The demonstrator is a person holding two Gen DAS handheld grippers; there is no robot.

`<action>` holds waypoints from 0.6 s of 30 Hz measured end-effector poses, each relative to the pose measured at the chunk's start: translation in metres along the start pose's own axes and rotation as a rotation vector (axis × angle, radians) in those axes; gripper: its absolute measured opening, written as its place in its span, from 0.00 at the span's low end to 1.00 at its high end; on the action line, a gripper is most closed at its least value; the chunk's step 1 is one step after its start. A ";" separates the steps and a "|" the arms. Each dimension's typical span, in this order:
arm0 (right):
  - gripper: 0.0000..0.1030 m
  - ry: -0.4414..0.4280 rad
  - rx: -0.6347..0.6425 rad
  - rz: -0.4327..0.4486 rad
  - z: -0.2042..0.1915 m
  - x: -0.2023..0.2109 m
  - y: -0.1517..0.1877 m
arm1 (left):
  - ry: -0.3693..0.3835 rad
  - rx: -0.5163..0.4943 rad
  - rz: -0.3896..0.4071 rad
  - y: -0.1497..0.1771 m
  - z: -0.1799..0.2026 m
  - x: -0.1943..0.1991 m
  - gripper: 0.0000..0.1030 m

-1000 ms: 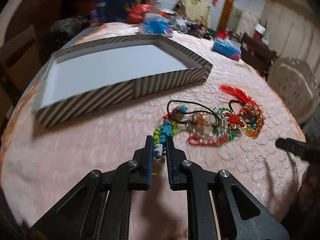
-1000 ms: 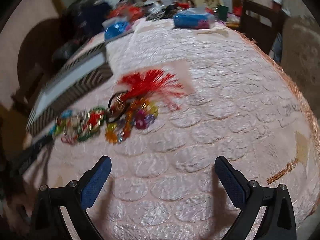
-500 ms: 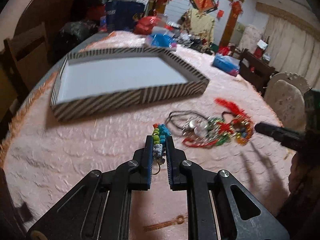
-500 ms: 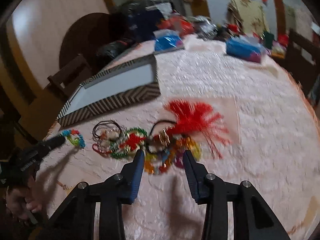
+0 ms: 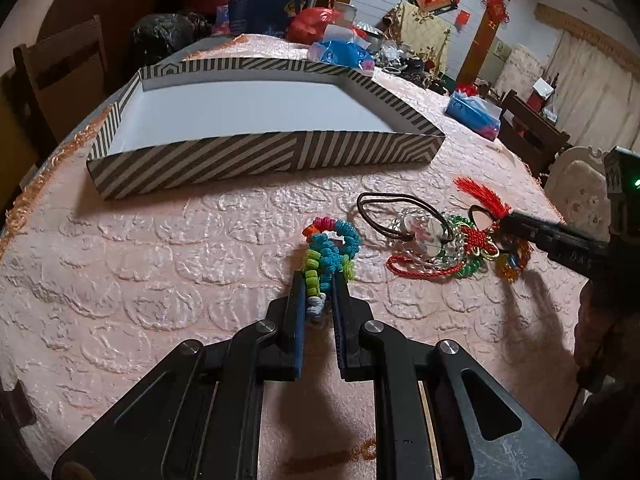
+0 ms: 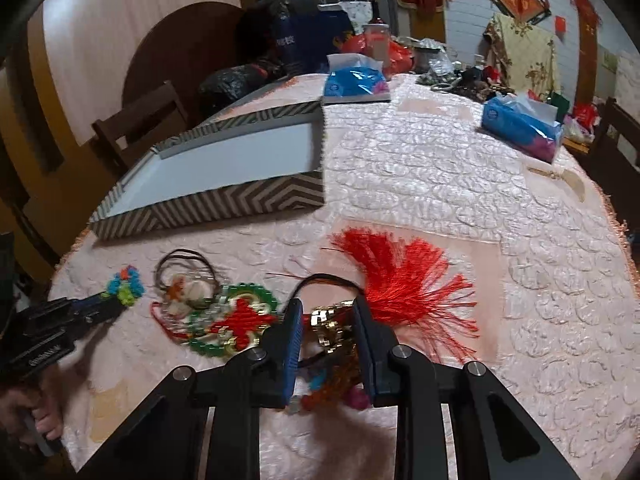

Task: Organize jewelry
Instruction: 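Grasp the red tassel ornament with the right tool while the left tool holds the bracelet, then lift the red tassel ornament with the right tool while the left tool lifts the bracelet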

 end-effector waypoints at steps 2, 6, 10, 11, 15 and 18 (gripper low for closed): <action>0.23 0.002 0.015 -0.028 0.000 -0.005 0.007 | 0.000 -0.001 0.000 0.000 -0.001 0.001 0.11; 0.14 0.001 0.024 -0.026 0.000 -0.002 0.007 | 0.002 0.002 0.000 0.000 -0.001 0.001 0.11; 0.09 0.005 0.013 -0.025 0.004 0.000 0.007 | 0.000 -0.001 0.001 0.000 0.000 0.000 0.11; 0.09 0.004 0.003 -0.029 0.005 0.000 0.008 | -0.001 -0.002 0.001 0.000 -0.001 0.001 0.11; 0.07 -0.014 -0.132 -0.044 0.024 0.006 0.017 | -0.002 0.000 0.001 0.000 -0.001 0.001 0.11; 0.05 -0.026 -0.234 -0.023 0.040 0.018 0.022 | -0.004 -0.002 0.002 0.000 -0.001 0.000 0.11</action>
Point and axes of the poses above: each gripper's, at about its wrist camera, not at the fingertips, and x roughly against the way its jaws point, z to its right, y to its underside, the point moved 10 cm from there along -x, roughly the way its jaws point, and after that the axes turned 9 degrees about x, right-handed, at the moved point
